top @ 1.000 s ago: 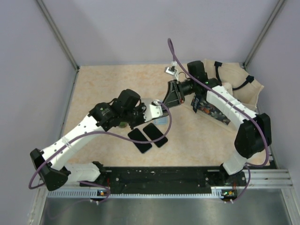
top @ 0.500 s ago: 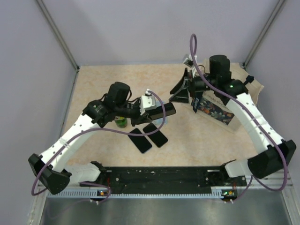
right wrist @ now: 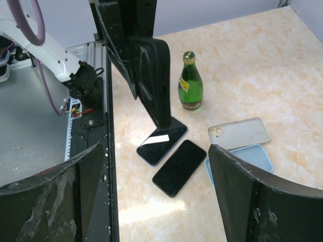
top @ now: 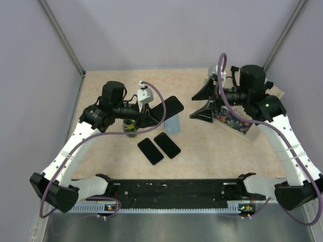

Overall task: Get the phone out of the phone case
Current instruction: Remove the phone case from the phone.

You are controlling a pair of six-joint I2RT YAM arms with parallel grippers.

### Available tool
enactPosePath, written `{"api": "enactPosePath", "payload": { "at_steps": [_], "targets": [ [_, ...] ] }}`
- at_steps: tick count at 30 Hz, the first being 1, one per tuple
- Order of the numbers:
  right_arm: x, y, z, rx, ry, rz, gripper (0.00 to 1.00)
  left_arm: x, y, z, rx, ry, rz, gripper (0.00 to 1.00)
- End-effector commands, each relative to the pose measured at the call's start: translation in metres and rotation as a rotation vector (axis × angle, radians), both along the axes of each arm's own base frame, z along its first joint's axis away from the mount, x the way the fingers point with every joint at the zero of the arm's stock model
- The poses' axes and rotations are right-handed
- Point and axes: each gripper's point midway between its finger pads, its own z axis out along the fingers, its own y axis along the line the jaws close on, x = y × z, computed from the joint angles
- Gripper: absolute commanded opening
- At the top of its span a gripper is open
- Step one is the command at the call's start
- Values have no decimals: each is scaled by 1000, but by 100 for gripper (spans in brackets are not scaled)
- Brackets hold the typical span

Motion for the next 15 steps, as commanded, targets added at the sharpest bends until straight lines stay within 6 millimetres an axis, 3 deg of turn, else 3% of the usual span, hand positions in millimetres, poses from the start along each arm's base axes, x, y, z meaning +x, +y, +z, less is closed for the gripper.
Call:
{"api": "enactPosePath", "payload": {
  "at_steps": [1, 15],
  "targets": [
    [5, 4, -13, -29, 5, 47, 84, -18, -10, 42, -138, -41, -107, 0],
    [-13, 39, -16, -36, 14, 203, 77, -13, -13, 38, -154, -13, -101, 0]
  ]
}}
